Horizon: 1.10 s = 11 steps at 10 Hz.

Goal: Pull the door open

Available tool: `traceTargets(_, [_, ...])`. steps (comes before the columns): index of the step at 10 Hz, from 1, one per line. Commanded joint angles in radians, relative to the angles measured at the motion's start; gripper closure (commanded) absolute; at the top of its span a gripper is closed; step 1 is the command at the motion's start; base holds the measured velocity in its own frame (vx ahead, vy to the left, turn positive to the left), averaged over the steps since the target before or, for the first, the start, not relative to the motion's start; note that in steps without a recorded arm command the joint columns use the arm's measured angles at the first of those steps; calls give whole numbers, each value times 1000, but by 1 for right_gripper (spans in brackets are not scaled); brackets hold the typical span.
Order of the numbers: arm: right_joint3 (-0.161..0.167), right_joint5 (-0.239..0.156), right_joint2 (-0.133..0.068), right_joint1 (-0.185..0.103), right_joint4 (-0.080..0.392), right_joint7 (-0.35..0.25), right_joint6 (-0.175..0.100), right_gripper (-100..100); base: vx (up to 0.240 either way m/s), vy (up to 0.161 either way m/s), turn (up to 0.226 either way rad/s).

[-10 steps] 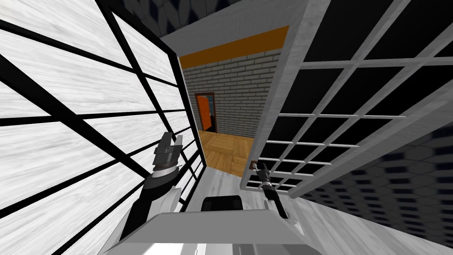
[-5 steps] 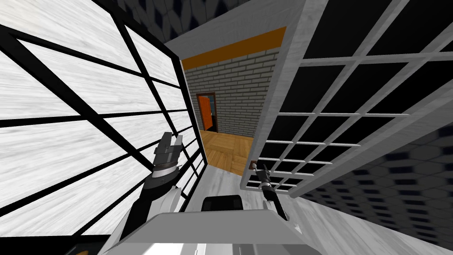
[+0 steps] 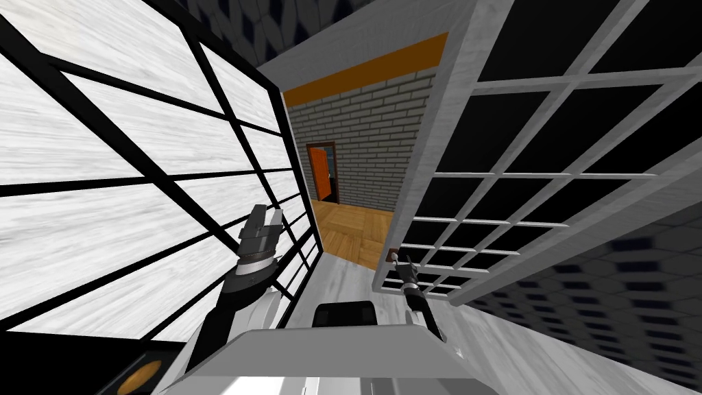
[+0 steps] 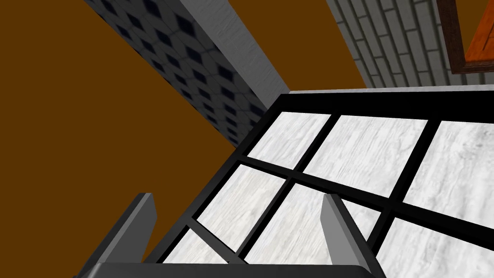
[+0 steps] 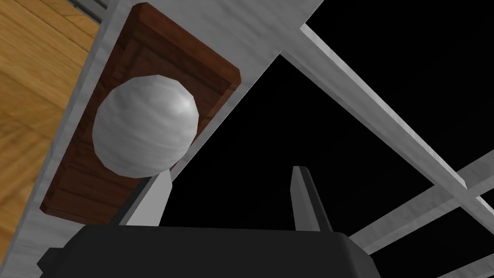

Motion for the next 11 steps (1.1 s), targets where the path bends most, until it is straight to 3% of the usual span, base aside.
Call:
traceTargets(1, [33,-13,22,-20,5,-50,-14,-100,-56,-9,52])
traceTargets(4, [40,-34,26,-18,-2,-105,-11,-100,-42,-14,37])
traceTargets(6, [53,-75,33,-12,-17,-170,-5,-100,-66,-26,78])
traceTargets(8, [53,-75,33,-12,-17,-187,-5,-100,-41,-20,24])
traceTargets(10, [65,-113,40,-7,-30,-253,1,-100,-66,-9,70])
traceTargets(11, [65,-113,40,-7,-30,-266,1,-100,-55,-4,20])
